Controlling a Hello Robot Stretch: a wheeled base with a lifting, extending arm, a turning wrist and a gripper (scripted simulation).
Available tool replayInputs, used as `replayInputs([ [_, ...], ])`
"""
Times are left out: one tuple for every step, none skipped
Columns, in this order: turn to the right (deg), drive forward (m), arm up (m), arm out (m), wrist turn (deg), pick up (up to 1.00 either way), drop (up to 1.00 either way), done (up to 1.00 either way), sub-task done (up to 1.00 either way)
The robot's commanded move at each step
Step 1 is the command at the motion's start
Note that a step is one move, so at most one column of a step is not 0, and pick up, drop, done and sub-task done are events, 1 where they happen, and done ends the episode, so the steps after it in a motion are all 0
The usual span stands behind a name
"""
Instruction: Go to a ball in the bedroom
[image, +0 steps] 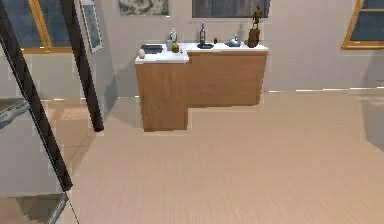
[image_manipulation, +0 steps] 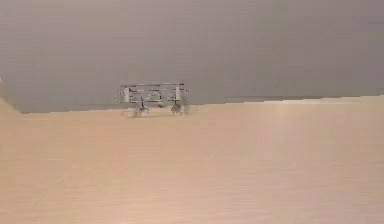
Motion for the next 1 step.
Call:
replayInputs([
  [0.0, 0.95, 0.0, 0.0, 0.0, 0.0, 0.0, 0.0, 0.0],
])
